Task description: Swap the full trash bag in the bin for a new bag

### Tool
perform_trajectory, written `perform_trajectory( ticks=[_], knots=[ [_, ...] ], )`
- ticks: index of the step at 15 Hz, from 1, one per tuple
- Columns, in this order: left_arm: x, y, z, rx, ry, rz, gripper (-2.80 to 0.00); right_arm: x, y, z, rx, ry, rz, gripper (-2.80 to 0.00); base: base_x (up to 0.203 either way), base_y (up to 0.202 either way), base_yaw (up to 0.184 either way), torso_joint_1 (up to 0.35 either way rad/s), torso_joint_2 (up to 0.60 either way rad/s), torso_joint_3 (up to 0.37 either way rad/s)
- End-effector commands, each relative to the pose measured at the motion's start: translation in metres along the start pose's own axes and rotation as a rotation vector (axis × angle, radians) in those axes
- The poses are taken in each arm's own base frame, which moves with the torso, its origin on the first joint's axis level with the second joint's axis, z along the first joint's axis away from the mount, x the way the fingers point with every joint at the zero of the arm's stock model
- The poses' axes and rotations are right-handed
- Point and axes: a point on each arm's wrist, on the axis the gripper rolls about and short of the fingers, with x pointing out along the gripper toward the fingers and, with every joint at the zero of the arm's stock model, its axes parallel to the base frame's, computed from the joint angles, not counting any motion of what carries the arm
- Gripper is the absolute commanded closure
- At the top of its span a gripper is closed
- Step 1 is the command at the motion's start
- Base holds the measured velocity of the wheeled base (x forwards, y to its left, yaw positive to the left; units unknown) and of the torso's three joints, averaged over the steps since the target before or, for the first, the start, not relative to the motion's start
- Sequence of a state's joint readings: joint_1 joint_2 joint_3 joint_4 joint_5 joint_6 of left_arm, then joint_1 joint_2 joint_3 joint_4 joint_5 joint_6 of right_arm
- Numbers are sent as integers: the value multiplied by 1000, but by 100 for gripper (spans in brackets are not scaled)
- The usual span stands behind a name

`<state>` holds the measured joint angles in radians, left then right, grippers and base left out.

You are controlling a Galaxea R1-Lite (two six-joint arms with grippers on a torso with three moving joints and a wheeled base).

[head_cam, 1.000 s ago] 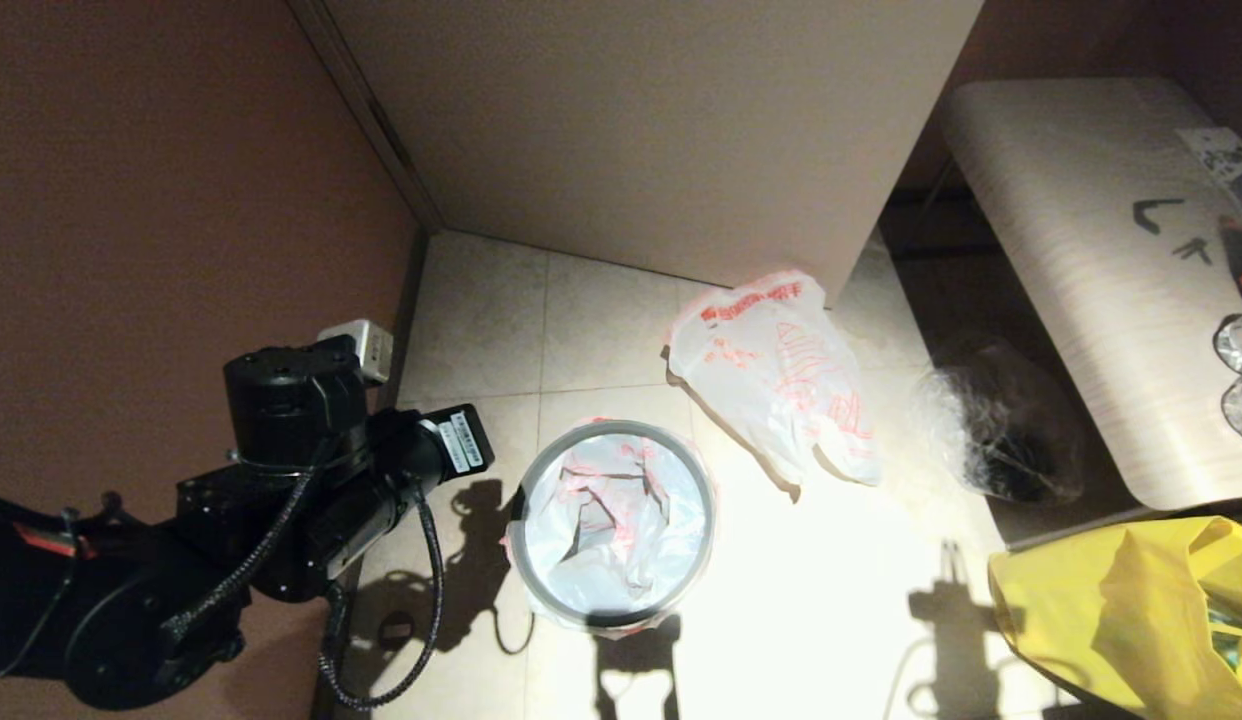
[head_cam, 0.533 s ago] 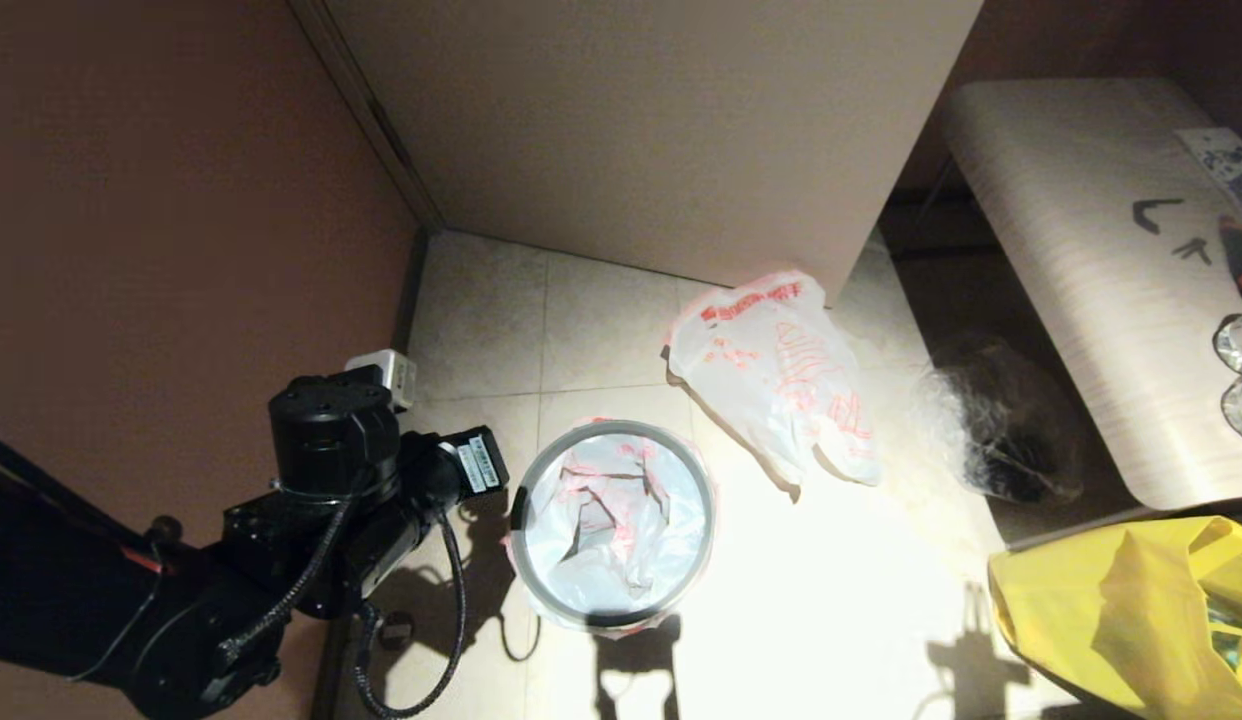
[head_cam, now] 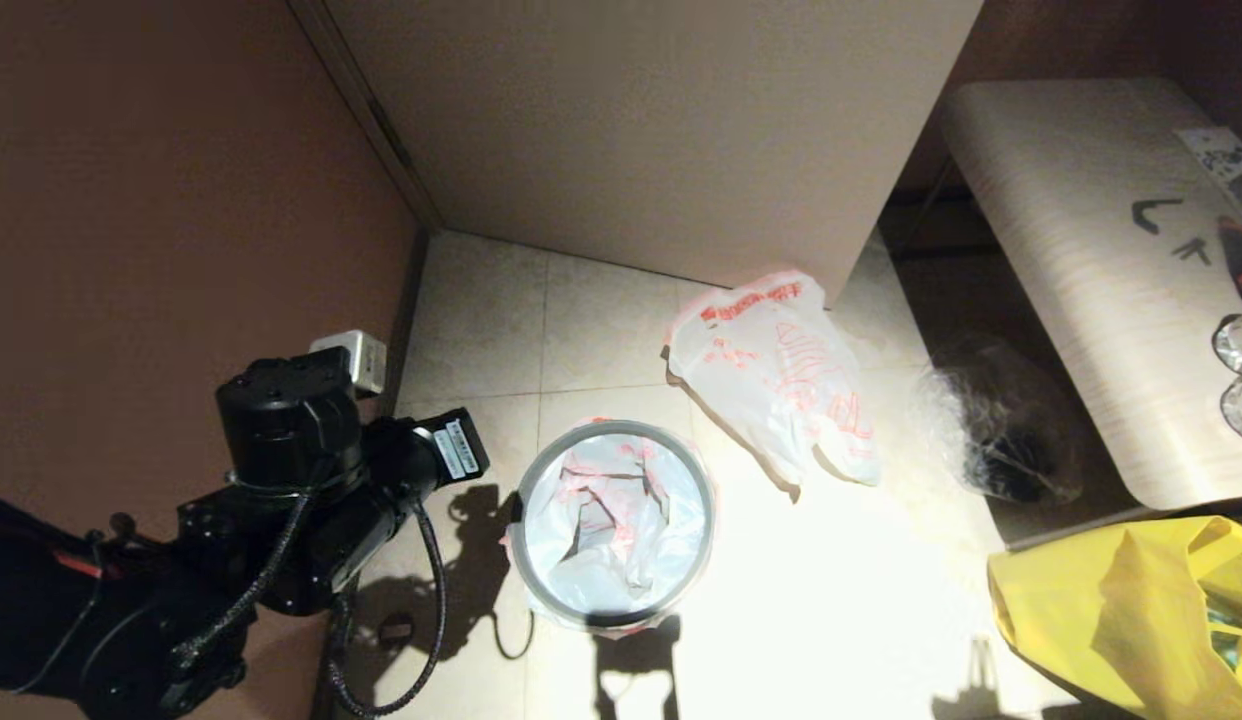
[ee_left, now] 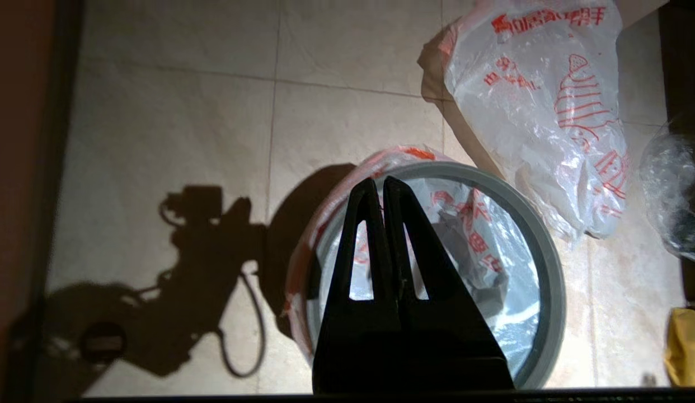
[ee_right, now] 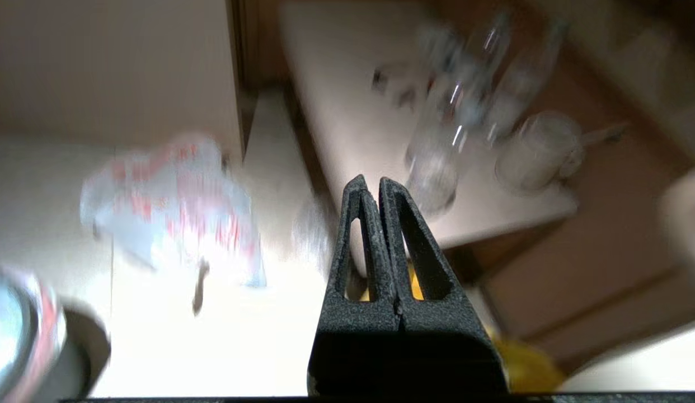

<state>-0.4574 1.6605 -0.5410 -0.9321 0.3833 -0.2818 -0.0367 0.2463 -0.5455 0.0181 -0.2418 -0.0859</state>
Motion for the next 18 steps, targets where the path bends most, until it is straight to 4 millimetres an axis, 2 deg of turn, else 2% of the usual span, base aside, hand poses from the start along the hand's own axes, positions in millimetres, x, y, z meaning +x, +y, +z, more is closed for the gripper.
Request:
perform_trajectory(
  ticks=[1, 3, 6, 8, 9, 12, 18],
  knots=[
    [-13, 2, 12, -4, -49, 0, 0, -2, 2, -29, -5, 56, 34, 0, 0, 0, 0, 0, 0, 0],
    [-28, 7, 17, 11, -77, 11, 0, -8, 4, -59, 10, 103, 117, 0, 0, 0, 0, 0, 0, 0],
    [-46, 14, 13, 38, -79, 31, 0, -19, 7, -100, 6, 162, 205, 0, 0, 0, 0, 0, 0, 0],
    [-61, 13, 11, 46, -98, 52, 0, -19, 10, -129, 0, 230, 224, 0, 0, 0, 0, 0, 0, 0],
    [-68, 14, 12, 43, -107, 52, 0, -18, 11, -137, -1, 245, 229, 0, 0, 0, 0, 0, 0, 0],
    [-93, 23, 15, 31, -155, 68, 0, -18, 13, -150, 4, 267, 274, 0, 0, 0, 0, 0, 0, 0],
    [-148, 62, 21, -4, -312, 189, 0, -18, 14, -150, 6, 273, 305, 0, 0, 0, 0, 0, 0, 0]
  ],
)
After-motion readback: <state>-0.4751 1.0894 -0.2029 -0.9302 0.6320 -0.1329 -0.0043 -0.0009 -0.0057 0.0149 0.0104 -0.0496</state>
